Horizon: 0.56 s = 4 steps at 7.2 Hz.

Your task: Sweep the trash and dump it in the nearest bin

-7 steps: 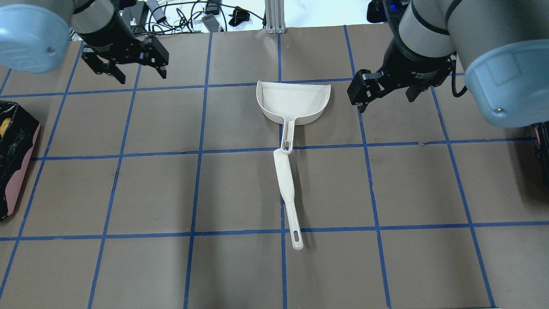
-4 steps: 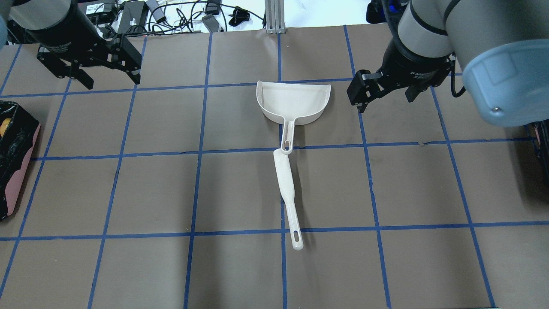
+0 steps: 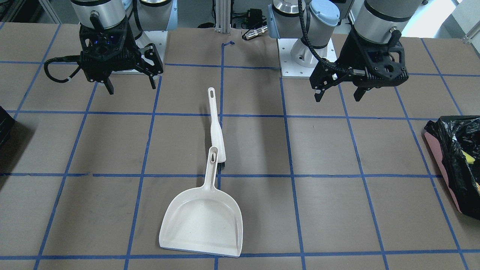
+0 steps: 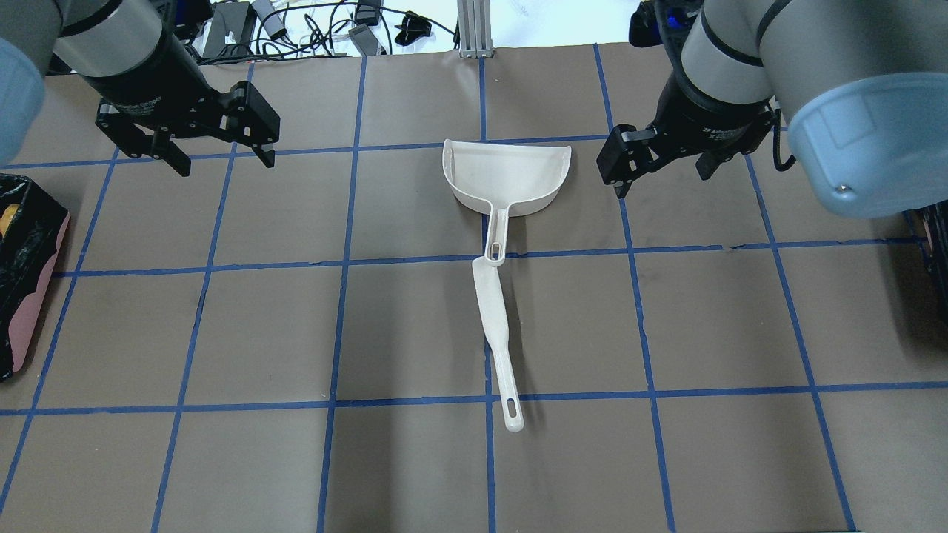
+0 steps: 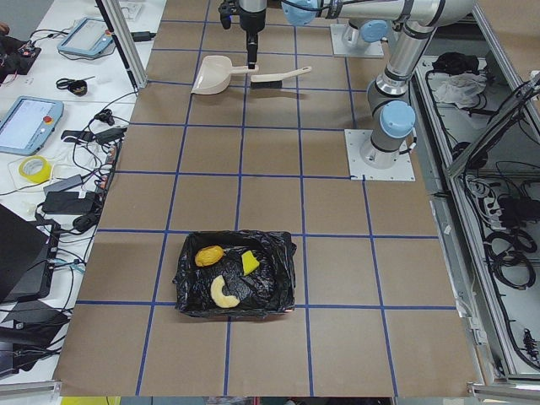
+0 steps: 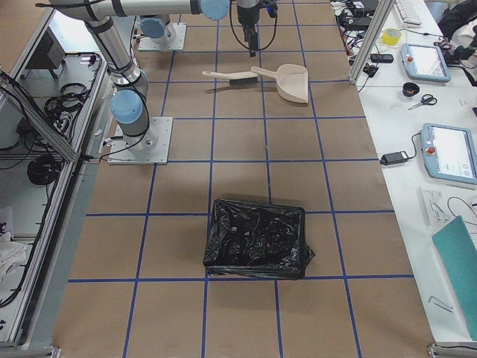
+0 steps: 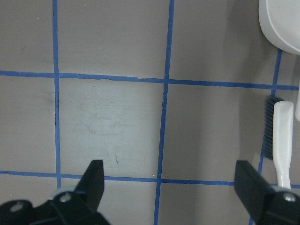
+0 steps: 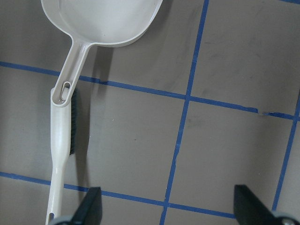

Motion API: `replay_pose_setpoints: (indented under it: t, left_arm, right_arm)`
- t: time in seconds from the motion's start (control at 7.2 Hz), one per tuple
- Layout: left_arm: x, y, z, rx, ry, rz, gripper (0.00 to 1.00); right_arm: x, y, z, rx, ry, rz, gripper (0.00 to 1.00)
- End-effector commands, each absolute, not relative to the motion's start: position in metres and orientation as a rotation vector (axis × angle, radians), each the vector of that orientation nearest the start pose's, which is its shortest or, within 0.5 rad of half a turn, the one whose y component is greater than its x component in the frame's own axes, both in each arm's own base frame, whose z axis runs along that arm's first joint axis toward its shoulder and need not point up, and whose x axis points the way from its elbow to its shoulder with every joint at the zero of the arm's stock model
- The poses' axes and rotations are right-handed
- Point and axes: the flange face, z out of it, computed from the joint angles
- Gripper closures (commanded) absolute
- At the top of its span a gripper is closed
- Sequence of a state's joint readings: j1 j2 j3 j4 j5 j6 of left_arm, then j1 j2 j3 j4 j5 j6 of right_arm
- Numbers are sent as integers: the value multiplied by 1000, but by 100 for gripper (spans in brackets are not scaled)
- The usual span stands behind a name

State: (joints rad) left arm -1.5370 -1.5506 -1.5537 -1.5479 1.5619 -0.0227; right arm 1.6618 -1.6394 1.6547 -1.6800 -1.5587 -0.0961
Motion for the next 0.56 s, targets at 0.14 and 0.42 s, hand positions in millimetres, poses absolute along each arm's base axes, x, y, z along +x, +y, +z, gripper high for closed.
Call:
replay_pose_setpoints:
  t: [0.14,0.42]
  left_arm:
    - [-123,-489,506,-77,3147,-89,0]
    - [-120,-488,504,-77,3123,-79,0]
  right_arm:
    - [175,-455,496,-281,3123,-156,0]
    - [175,-459,490,-281,3125,-149,0]
